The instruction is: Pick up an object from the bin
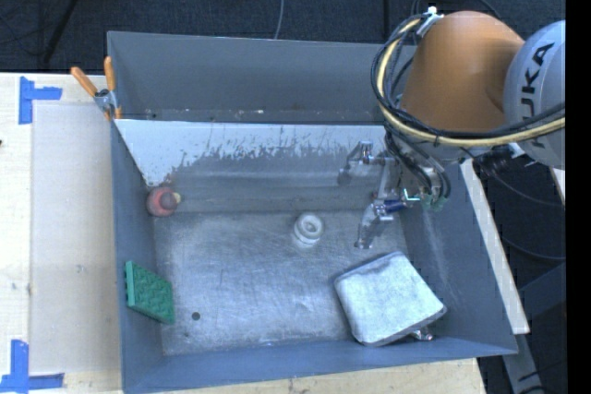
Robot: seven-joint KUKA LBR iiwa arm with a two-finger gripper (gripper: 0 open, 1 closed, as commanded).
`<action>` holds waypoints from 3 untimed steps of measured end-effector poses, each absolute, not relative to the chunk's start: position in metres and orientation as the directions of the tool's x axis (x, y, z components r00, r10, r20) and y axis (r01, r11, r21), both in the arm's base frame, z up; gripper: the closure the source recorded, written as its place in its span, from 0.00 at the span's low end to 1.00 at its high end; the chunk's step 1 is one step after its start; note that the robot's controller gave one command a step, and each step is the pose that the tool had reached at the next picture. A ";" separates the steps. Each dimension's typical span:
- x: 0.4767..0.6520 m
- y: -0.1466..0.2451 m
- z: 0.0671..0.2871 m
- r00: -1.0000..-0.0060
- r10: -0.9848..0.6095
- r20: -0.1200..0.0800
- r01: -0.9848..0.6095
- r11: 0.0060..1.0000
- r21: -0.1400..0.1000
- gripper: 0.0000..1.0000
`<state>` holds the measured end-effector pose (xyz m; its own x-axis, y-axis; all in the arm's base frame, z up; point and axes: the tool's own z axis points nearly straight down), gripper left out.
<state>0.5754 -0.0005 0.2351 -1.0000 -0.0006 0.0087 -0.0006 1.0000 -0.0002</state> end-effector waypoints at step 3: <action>0.518 -0.137 0.134 -0.952 -0.305 -0.004 -0.305 0.952 -0.005 0.00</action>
Offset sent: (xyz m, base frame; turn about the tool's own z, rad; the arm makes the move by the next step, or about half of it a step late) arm -0.0921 -0.0220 -0.1349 -0.4015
